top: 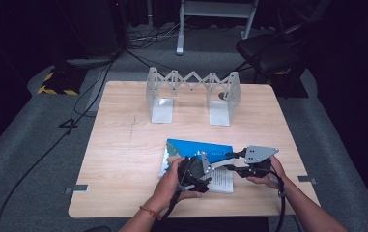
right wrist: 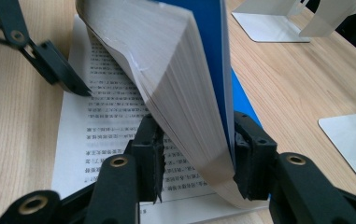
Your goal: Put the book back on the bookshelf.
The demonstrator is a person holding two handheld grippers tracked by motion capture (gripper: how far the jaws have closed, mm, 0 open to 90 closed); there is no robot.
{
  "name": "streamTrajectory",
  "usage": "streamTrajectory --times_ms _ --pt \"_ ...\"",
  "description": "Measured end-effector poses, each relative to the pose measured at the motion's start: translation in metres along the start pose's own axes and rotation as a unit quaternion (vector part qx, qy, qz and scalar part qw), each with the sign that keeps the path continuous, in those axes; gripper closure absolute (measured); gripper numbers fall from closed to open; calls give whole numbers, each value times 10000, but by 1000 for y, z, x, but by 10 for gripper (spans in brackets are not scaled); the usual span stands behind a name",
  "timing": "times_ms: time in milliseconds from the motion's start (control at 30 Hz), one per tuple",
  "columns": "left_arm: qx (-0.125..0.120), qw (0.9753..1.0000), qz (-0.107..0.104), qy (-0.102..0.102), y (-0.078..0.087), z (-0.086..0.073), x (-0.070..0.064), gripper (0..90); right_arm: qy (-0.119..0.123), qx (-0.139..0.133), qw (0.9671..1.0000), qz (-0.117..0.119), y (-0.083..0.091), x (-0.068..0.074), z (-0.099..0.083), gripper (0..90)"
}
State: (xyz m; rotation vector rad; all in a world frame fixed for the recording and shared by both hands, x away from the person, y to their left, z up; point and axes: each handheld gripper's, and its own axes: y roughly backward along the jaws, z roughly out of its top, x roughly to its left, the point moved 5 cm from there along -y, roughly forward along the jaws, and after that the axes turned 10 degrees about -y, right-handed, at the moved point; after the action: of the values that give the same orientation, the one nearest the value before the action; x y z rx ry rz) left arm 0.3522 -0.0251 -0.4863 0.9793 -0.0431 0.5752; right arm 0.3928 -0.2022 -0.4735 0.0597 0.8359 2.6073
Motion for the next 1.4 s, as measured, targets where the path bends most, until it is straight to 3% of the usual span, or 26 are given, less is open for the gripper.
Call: streamTrajectory --times_ms 100,233,400,467,533,567,600,633,667,733,833,933,1067,1133,1200,1400 --pt "-78 9997 94 196 -3 -2 4 379 -19 32 10000 -5 -1 1 0 584" --pt "-87 9992 221 312 -7 -4 7 514 -30 43 10000 -51 -1 3 1 581" --pt "-161 9995 259 35 -5 -6 8 634 -80 10 9999 -64 -2 3 1 559" --pt "-213 9992 307 -106 -4 -6 7 656 -242 -42 9997 80 -2 1 1 504" --pt "-424 9986 316 -71 1 -7 11 690 -462 -204 9987 17 2 -6 0 429" --pt "-424 9986 316 -71 1 -7 11 709 -462 -204 9987 17 2 -6 0 429" --pt "-477 9984 305 -75 2 -8 12 714 -788 -334 9963 -106 13 -21 -7 343" --pt "-567 9979 306 -69 3 -8 14 714 -788 -334 9963 -106 13 -21 -7 343" --pt "-613 9975 333 -85 5 -9 16 721 -951 -383 9945 -212 18 -30 -12 345" --pt "-731 9966 368 -107 9 -9 19 734 -1230 -269 9906 -543 23 -47 -25 343" --pt "-907 9949 443 -86 18 -9 26 750 -1559 38 9843 -829 21 -66 -45 347" --pt "-1023 9934 524 44 26 -12 34 757 -1735 269 9806 -870 14 -75 -57 350" --pt "-1247 9906 531 160 34 -15 41 761 -1665 414 9829 -672 -1 -71 -59 354" --pt "-1319 9897 528 146 37 -16 42 762 -1643 423 9844 -465 -9 -67 -58 355" --pt "-1418 9883 538 182 40 -17 43 762 -1478 522 9868 -415 -18 -63 -55 349" --pt "-1629 9857 400 142 42 -17 43 760 -1422 277 9893 -142 -34 -59 -46 367"
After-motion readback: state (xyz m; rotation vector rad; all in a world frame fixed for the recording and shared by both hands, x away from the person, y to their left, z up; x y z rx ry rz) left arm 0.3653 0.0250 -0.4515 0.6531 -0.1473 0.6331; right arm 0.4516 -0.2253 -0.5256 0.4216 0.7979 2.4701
